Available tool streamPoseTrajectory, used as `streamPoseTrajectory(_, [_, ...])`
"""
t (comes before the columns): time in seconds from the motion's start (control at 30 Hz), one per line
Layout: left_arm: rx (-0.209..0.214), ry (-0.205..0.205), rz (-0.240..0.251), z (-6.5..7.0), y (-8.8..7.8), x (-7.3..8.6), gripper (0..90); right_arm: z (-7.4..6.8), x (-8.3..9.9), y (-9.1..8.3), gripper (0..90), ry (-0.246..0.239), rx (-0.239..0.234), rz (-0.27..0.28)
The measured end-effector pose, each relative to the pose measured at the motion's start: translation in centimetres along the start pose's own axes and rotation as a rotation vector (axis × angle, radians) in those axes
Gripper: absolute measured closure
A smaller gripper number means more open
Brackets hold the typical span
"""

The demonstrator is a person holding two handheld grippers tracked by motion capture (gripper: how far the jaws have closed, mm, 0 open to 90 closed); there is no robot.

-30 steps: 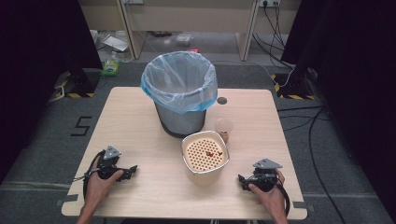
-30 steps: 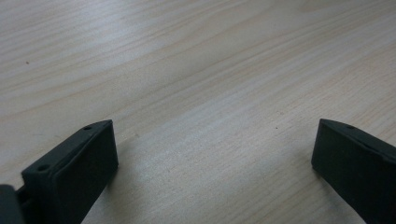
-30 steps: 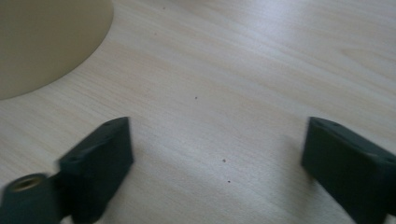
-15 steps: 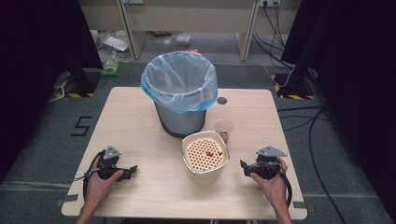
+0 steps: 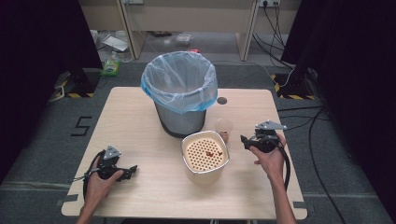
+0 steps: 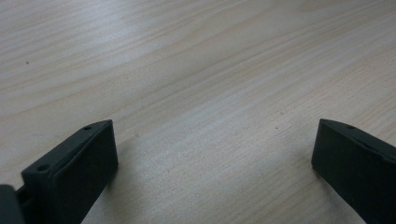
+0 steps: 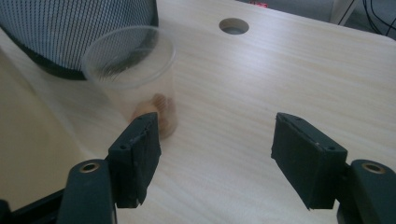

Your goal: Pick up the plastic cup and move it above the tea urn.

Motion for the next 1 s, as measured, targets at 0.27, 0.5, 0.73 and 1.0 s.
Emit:
streamPoseTrajectory(0.27, [0.000,0.000,0.000,0.0,0.0,0.0,0.0,0.0,-2.8,0.5,35.9,-0.008,-0.009,0.012])
streamPoseTrajectory(0.5, [0.000,0.000,0.000,0.0,0.0,0.0,0.0,-0.5,-3.9,1.1,38.6,-0.018,-0.023,0.002])
streamPoseTrajectory(0.73, [0.000,0.000,0.000,0.0,0.0,0.0,0.0,-1.1,-4.6,2.0,41.6,-0.041,-0.035,-0.012])
streamPoseTrajectory(1.0, [0.000,0.000,-0.001,0.0,0.0,0.0,0.0,-1.8,-5.5,3.6,47.5,-0.053,-0.060,-0.035])
Point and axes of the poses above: each handheld gripper's, and its own axes: y roughly forward along the jaws, x roughly out of its underside, z roughly to its right, the point moved 7 cm from there along y, roughly forward along the jaws, and after that the axes turned 7 degrees about -z, right-handed, at the moved point
